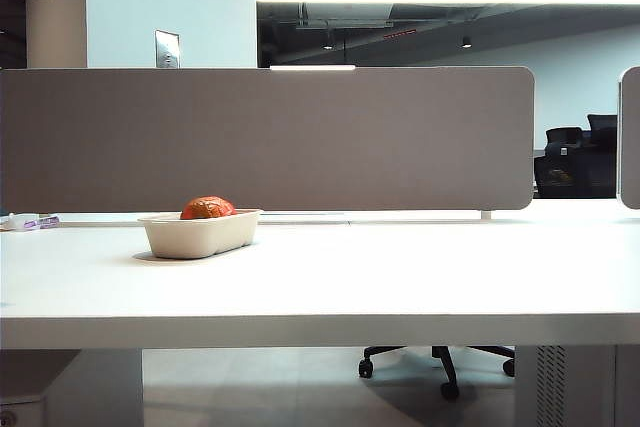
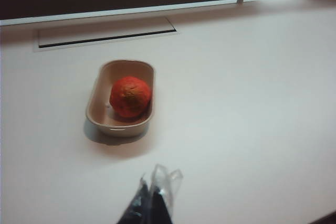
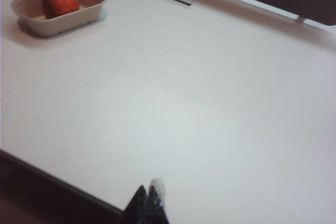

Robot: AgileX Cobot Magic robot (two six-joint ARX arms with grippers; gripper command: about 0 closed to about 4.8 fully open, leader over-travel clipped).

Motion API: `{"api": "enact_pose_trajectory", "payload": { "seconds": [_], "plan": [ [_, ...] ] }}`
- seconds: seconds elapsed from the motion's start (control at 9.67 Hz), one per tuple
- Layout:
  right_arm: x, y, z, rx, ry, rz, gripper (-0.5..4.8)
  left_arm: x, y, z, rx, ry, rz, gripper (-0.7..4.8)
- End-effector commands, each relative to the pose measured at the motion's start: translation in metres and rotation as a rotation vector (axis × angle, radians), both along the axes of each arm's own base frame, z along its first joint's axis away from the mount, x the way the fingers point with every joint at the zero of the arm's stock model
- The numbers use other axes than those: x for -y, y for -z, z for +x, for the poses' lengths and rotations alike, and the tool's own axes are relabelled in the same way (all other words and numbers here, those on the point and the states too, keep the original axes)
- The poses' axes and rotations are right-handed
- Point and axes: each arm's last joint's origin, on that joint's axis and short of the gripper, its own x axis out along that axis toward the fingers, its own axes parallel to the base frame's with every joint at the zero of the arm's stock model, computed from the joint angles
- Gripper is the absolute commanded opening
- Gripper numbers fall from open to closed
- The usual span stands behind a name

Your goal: Pick up the orange and place it into the paper lunchbox.

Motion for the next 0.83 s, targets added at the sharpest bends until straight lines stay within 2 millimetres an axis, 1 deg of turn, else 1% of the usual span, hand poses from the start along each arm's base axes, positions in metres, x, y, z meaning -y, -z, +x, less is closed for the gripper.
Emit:
{"api": "enact_pose_trajectory", "payload": {
  "seconds": [0.1, 0.21, 0.31, 0.41, 0.62, 0.72, 0.83],
  "plan": [
    [0.007, 0.018, -0.009, 0.057, 0.080, 0.016, -0.05, -0.002, 0.013, -0.011, 0.108, 0.002, -0.026, -0.07],
    [0.010, 0.026, -0.013, 0.065, 0.085, 0.017, -0.05, -0.003, 0.022, -0.016, 0.133, 0.002, -0.039, -0.07],
    [0.013, 0.033, -0.019, 0.080, 0.078, 0.029, -0.05, -0.005, 0.036, -0.024, 0.141, -0.019, -0.052, -0.07],
    [0.014, 0.034, -0.022, 0.093, 0.078, 0.041, -0.05, -0.007, 0.044, -0.028, 0.133, -0.045, -0.073, -0.07],
    [0.016, 0.034, -0.025, 0.100, 0.077, 0.071, -0.05, -0.008, 0.052, -0.032, 0.127, -0.077, -0.106, -0.07],
    [0.023, 0.028, -0.038, 0.174, 0.077, 0.116, -0.05, -0.031, 0.094, -0.070, 0.339, -0.211, -0.120, -0.07],
    [0.023, 0.028, -0.038, 0.175, 0.078, 0.117, -0.05, -0.035, 0.094, -0.070, 0.342, -0.255, -0.112, -0.07]
  ]
}}
